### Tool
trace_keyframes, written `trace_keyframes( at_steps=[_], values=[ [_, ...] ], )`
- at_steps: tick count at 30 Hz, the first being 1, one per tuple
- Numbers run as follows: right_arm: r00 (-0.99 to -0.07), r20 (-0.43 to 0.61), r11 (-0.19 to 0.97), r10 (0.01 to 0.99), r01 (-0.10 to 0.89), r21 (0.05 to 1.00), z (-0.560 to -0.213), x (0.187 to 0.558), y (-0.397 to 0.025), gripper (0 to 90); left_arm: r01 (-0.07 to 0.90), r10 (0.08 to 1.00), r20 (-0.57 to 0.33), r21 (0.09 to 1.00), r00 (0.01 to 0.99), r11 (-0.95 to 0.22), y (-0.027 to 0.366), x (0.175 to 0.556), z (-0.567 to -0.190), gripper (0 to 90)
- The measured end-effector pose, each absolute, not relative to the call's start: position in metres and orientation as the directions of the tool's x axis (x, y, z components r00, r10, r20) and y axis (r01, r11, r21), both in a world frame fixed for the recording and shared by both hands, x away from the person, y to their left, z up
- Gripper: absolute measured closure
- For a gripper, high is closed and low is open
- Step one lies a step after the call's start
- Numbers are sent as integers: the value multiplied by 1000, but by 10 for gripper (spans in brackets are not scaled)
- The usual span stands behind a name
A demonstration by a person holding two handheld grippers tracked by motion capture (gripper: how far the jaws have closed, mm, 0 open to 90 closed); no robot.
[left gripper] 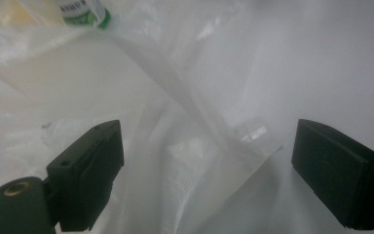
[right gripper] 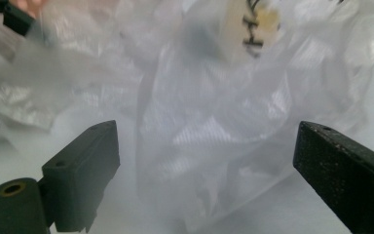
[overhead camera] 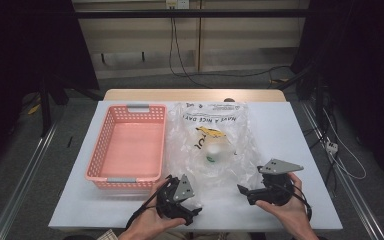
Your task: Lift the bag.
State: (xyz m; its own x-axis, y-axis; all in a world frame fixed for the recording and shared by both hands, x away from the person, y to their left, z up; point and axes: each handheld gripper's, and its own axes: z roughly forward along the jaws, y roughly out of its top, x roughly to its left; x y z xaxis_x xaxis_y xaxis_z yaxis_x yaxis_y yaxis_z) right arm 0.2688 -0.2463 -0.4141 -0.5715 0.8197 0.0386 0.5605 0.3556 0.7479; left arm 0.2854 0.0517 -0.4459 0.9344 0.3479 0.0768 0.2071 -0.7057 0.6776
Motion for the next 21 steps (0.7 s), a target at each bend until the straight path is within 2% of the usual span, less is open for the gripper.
trace_keyframes(
  at_steps=[3,5,6,9,10,13,15,17,19,20,21],
  values=[
    [-581,27,388,814,577,718,-426,271,-243,94,223,374,92,663,923,-715,52,288,-454,127],
    [-589,17,407,808,579,706,-432,273,-241,101,238,376,61,677,925,-696,52,293,-456,101],
    [-590,25,404,807,584,704,-435,274,-241,93,234,384,82,672,920,-703,52,294,-455,121],
    [-600,21,417,799,579,701,-439,279,-239,93,249,407,73,689,911,-681,52,301,-456,182],
    [-603,16,419,798,574,703,-440,280,-238,112,266,416,56,690,908,-673,52,303,-457,192],
    [-590,3,411,808,567,714,-439,285,-239,174,298,437,27,694,899,-655,51,309,-456,312],
    [-580,10,397,815,571,719,-440,288,-242,359,309,451,29,689,892,-655,51,309,-455,399],
    [-572,29,379,820,581,720,-440,290,-246,468,306,470,58,687,881,-659,51,309,-453,573],
    [-569,43,361,821,575,734,-438,289,-251,630,333,478,20,690,878,-642,54,310,-451,629],
    [-570,53,350,820,573,741,-437,288,-253,682,340,486,13,699,874,-629,56,309,-449,684],
    [-578,69,335,813,561,757,-432,286,-258,805,335,481,7,709,877,-620,57,309,-446,784]
  ],
)
